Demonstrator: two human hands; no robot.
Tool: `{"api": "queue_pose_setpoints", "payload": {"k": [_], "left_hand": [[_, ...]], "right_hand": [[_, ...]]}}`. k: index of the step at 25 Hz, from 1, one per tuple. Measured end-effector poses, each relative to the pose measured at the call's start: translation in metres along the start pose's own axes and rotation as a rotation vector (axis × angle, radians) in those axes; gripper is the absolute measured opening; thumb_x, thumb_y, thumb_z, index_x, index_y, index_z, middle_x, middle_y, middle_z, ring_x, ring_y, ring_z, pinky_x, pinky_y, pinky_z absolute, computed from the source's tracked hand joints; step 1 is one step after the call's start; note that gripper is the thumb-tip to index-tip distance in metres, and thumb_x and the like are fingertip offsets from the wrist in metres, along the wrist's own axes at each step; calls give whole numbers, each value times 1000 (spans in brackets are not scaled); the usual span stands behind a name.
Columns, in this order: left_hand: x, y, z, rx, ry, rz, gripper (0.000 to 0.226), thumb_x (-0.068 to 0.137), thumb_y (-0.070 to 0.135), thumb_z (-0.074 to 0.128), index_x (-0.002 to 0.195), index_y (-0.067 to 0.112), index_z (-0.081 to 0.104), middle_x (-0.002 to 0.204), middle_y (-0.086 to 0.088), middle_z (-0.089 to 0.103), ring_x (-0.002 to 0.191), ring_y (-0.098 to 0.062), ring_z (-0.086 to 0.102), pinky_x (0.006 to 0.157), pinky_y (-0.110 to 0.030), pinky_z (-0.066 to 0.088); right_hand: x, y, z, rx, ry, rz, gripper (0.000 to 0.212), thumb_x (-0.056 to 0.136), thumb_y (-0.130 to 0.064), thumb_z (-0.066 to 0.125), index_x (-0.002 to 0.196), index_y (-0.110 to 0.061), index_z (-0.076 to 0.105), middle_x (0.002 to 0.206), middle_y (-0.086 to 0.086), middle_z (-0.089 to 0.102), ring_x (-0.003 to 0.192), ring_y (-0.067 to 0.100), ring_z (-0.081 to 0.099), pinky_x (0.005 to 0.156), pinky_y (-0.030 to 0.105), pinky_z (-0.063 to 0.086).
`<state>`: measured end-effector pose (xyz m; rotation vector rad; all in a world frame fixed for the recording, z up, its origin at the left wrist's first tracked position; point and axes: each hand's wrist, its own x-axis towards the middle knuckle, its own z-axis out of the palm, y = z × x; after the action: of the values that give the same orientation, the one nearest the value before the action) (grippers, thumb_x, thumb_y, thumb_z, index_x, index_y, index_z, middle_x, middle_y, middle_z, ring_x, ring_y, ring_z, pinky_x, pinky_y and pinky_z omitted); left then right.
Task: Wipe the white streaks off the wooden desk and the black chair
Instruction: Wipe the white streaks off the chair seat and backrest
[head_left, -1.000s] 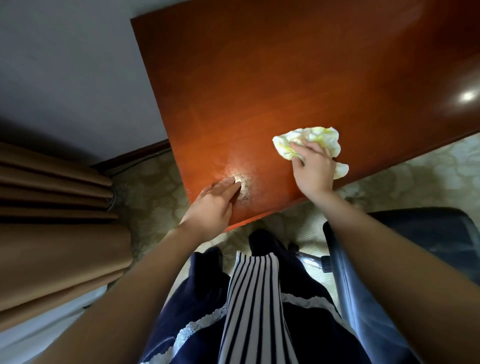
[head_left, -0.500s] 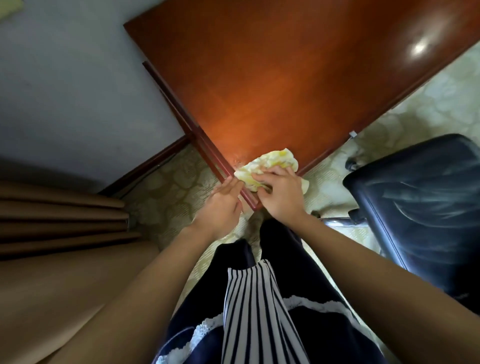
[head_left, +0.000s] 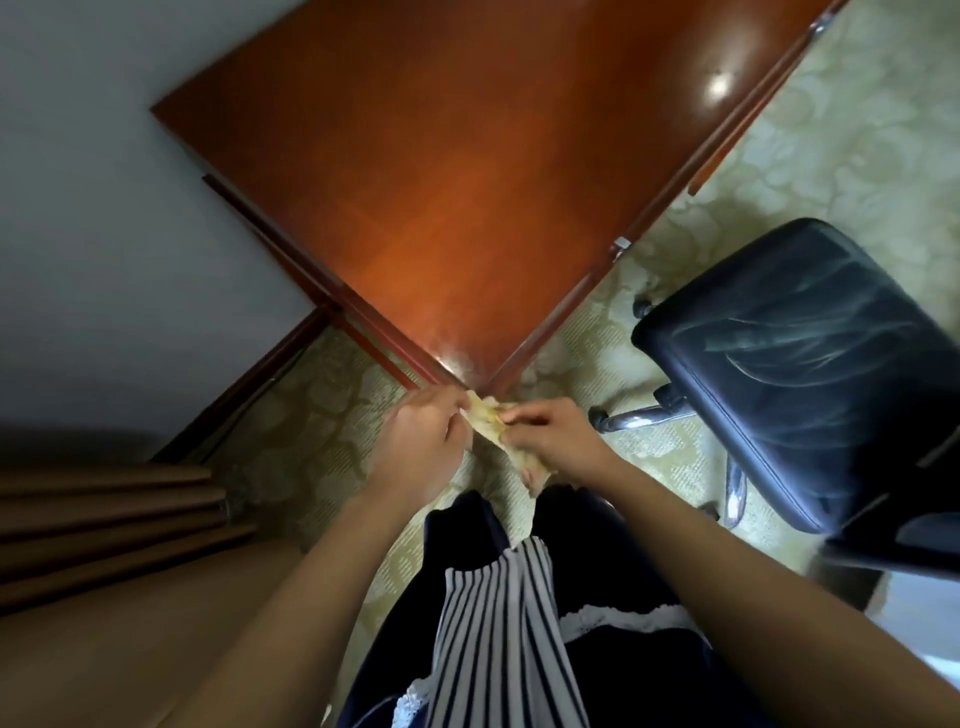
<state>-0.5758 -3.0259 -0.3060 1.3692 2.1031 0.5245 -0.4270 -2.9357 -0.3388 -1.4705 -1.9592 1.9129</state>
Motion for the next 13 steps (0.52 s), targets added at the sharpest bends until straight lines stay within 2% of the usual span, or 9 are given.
{"api": "queue_pose_setpoints", "payload": {"k": [2,4,6,8,9,13], "left_hand": [[5,14,5,56,-63,105,30,94,10,49,121,14,61,119,-2,63,111,-19,54,97,-35,43],[14,36,14,107,-119,169,33,96,12,48,128,16,57,124,1,61,116,-17,53,101,-35,42],[22,62,25,130,-157,205,35,97,14,46,130,18,55,129,4,58,121,-15,49,103,-31,38],[34,97,46,146,-210,273,35,97,14,46,131,17,55,132,4,57,124,-15,46,103,-29,35],[39,112,57,142,-231,308,34,97,14,46,130,17,55,132,3,57,124,-15,47,103,-28,35],[60,186,118,108,-339,401,35,97,15,46,130,17,55,130,3,57,122,-16,49,103,-32,38]], "right_hand": [[-16,24,-20,242,93,120,18,81,-8,67,95,-17,73,84,-5,67,75,8,59,74,21,45],[-32,48,-48,480,231,208,23,83,-7,65,105,-8,70,88,2,68,78,13,61,79,27,47],[-47,66,-76,795,310,233,24,87,-8,58,108,-3,67,86,11,66,71,17,62,70,30,52],[-71,82,-112,1103,396,216,20,91,-12,51,104,-3,64,77,10,66,62,16,63,55,26,52],[-80,89,-128,1219,431,208,21,92,-14,48,104,-4,62,77,8,66,62,16,63,54,25,52],[-127,134,-193,1534,585,193,22,93,-20,46,104,-7,61,91,5,67,84,18,63,75,29,53]]}}
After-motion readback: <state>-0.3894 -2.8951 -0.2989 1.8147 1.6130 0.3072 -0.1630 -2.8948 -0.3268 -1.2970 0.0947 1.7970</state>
